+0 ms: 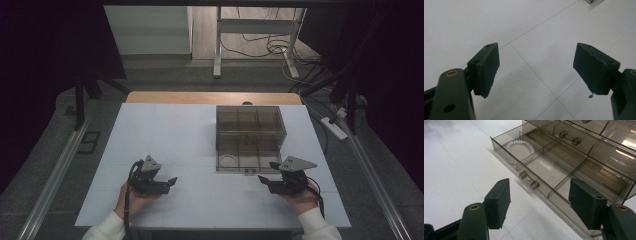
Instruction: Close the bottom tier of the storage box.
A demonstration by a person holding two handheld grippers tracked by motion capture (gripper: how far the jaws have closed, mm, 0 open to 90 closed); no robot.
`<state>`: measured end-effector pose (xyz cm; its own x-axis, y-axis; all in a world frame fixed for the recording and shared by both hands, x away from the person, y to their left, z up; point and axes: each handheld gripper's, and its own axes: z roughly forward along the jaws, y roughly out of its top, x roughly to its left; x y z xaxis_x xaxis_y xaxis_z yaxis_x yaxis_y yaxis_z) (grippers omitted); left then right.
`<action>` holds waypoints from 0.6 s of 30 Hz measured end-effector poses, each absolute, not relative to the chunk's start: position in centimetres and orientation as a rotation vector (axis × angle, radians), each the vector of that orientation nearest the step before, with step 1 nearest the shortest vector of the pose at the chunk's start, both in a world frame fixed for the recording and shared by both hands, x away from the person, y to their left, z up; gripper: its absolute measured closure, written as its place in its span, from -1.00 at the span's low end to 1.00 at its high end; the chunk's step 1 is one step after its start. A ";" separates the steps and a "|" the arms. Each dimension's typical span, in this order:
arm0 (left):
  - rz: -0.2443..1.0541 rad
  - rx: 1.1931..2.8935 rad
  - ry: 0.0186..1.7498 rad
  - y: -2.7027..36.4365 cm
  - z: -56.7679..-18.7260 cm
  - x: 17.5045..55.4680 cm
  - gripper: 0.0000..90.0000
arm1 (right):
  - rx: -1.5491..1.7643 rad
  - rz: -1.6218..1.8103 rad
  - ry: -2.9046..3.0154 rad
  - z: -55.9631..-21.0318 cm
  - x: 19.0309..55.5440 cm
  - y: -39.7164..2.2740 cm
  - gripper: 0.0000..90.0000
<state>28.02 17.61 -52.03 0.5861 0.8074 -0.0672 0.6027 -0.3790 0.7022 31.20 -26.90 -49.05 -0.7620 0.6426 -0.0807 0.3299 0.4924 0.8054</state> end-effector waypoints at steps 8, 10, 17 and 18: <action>0.375 2.111 1.118 17.8 -52.1 27.9 -0.51 | 0.802 1.136 2.395 -49.4 31.3 -26.5 -0.20; 0.378 2.106 1.119 17.8 -52.0 27.9 -0.51 | 0.802 1.130 2.393 -49.5 31.3 -26.4 -0.10; 0.380 2.108 1.120 17.7 -52.1 27.9 -0.51 | 0.759 1.111 2.411 -49.5 31.2 -26.5 0.86; 0.379 2.108 1.121 17.8 -52.0 27.9 -0.51 | 0.755 1.110 2.416 -49.5 31.2 -26.5 0.94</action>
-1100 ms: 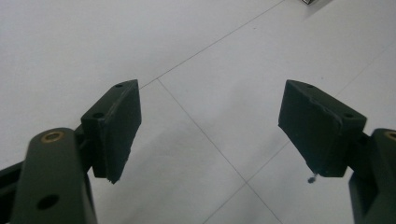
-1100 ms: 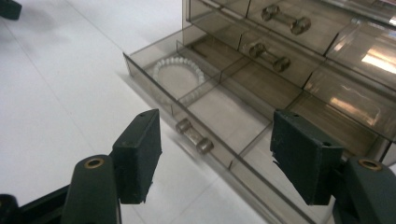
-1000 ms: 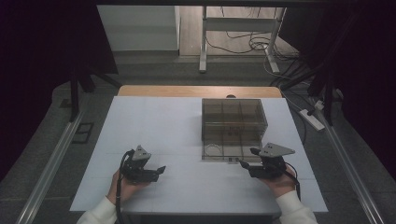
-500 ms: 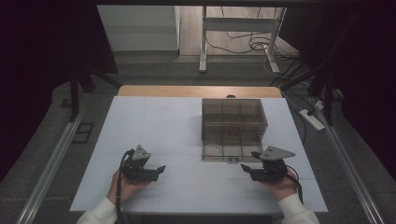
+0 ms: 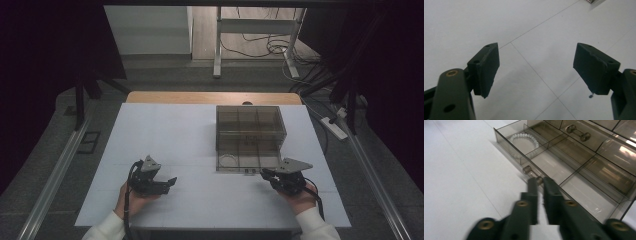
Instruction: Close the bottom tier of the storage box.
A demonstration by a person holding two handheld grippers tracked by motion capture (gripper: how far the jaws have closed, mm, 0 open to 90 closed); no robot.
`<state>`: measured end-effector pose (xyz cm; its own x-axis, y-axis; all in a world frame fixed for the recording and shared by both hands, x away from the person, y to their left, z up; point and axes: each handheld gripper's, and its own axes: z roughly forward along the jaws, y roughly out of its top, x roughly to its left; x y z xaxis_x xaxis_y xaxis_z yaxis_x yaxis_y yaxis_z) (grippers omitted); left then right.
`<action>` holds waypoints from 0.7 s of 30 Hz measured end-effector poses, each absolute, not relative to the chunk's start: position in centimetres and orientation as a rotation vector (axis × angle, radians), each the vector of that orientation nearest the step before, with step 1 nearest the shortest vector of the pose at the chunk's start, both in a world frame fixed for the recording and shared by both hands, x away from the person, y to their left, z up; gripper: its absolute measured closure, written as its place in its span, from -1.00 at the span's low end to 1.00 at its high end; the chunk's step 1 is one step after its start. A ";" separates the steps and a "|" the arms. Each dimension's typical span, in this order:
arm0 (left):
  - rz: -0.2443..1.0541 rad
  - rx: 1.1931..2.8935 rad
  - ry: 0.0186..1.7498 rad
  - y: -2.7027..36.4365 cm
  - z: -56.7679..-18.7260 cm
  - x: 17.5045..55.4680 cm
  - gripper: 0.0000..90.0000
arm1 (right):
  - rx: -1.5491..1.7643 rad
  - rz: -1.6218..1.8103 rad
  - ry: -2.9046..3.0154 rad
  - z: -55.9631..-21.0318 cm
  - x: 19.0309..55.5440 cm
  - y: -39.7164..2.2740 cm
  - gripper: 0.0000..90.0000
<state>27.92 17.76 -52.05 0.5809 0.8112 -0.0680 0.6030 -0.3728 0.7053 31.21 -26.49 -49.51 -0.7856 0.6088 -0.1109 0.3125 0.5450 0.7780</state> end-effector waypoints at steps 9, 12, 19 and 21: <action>0.382 2.108 1.121 17.7 -52.0 27.9 -0.51 | 0.747 1.052 2.453 -50.3 31.5 -25.8 0.97; 0.382 2.108 1.119 17.7 -52.1 27.9 -0.51 | 0.750 1.034 2.461 -50.5 31.6 -25.7 0.97; 0.380 2.112 1.116 17.6 -52.1 27.9 -0.51 | 0.746 1.011 2.463 -51.1 32.1 -25.3 0.97; 0.380 2.113 1.116 17.6 -52.1 27.9 -0.51 | 0.742 1.000 2.466 -51.2 32.2 -25.2 0.97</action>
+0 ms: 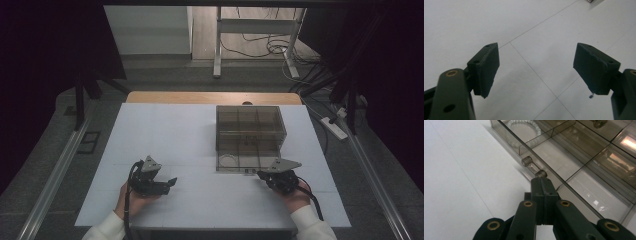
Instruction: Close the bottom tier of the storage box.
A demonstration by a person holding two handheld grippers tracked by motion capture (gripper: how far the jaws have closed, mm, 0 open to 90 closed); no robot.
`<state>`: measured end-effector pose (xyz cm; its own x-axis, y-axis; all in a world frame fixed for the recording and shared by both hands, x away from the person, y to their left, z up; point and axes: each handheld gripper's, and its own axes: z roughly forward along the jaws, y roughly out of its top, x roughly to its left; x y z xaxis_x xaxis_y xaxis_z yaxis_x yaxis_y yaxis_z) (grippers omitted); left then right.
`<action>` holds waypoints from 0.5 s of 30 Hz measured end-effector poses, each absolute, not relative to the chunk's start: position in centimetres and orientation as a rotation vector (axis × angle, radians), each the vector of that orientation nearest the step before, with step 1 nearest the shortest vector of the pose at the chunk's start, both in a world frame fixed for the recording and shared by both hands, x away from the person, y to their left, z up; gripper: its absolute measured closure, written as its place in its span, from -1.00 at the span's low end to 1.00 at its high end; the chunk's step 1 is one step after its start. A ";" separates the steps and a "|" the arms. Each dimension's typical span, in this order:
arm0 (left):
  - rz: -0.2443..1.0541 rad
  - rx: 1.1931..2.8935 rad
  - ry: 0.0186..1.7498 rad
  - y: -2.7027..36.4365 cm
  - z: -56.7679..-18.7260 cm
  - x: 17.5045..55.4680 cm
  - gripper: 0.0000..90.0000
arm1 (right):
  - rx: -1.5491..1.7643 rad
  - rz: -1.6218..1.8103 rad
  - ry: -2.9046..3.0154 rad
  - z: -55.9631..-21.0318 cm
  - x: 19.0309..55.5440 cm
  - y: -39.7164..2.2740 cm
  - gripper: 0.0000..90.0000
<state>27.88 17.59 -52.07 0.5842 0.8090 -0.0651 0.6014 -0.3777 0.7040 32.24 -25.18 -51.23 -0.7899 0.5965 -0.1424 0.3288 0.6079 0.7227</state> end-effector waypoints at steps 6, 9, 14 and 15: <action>0.381 2.117 1.114 17.5 -52.1 27.9 -0.51 | 0.720 0.989 2.459 -51.5 32.4 -24.9 0.97; 0.380 2.116 1.115 17.5 -52.1 27.9 -0.51 | 0.717 0.983 2.458 -51.7 32.5 -24.7 0.97; 0.381 2.119 1.113 17.5 -52.1 27.9 -0.51 | 0.716 0.976 2.456 -51.8 32.8 -24.5 0.97; 0.380 2.119 1.114 17.5 -52.1 27.9 -0.51 | 0.715 0.974 2.456 -51.9 32.9 -24.4 0.97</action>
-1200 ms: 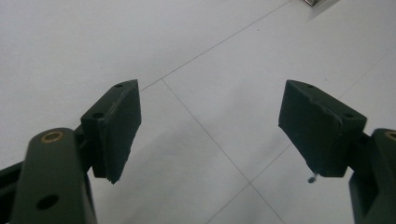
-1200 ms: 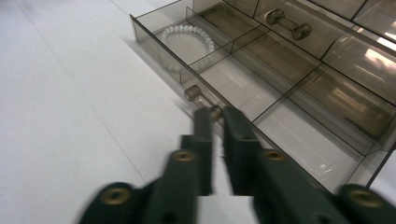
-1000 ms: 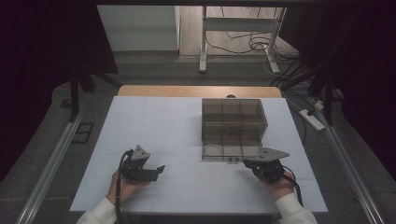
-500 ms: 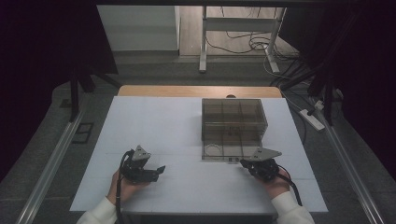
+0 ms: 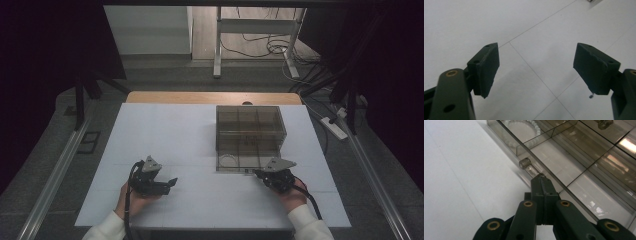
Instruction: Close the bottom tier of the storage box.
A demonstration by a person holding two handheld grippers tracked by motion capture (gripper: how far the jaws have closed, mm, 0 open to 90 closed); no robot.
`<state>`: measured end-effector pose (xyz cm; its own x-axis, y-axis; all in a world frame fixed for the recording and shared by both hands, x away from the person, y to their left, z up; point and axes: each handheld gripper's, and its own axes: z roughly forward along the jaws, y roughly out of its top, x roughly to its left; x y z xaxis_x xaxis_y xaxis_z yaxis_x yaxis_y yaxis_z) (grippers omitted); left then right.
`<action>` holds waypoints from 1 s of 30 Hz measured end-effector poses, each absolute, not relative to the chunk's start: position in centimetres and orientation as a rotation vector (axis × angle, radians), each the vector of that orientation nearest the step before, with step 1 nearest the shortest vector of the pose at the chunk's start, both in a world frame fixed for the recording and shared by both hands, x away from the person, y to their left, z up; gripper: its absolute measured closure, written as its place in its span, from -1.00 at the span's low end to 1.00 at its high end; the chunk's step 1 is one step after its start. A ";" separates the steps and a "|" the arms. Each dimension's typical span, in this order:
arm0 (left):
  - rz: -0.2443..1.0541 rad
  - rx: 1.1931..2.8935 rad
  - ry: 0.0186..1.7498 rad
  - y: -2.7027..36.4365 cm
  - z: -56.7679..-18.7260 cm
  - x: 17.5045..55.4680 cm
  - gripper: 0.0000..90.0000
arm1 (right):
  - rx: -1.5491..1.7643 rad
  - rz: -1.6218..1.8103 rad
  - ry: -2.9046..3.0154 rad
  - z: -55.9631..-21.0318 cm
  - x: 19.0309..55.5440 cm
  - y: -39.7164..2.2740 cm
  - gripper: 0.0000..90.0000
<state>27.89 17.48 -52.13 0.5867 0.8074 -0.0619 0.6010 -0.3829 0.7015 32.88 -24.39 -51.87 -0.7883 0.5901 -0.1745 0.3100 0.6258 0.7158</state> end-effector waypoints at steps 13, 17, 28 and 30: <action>0.380 2.121 1.113 17.5 -52.2 27.9 -0.51 | 0.720 0.961 2.440 -51.9 33.2 -24.3 0.97; 0.381 2.126 1.111 17.4 -52.2 27.9 -0.51 | 0.721 0.956 2.439 -51.9 33.2 -24.2 0.97; 0.382 2.125 1.109 17.4 -52.2 27.9 -0.51 | 0.709 0.955 2.427 -51.9 33.6 -24.1 0.97; 0.382 2.126 1.111 17.4 -52.2 27.9 -0.51 | 0.710 0.955 2.426 -51.9 33.6 -24.1 0.97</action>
<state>27.91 17.39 -52.21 0.5892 0.8060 -0.0571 0.6003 -0.3894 0.6985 33.64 -24.09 -51.93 -0.7733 0.6000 -0.2050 0.2993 0.6304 0.7162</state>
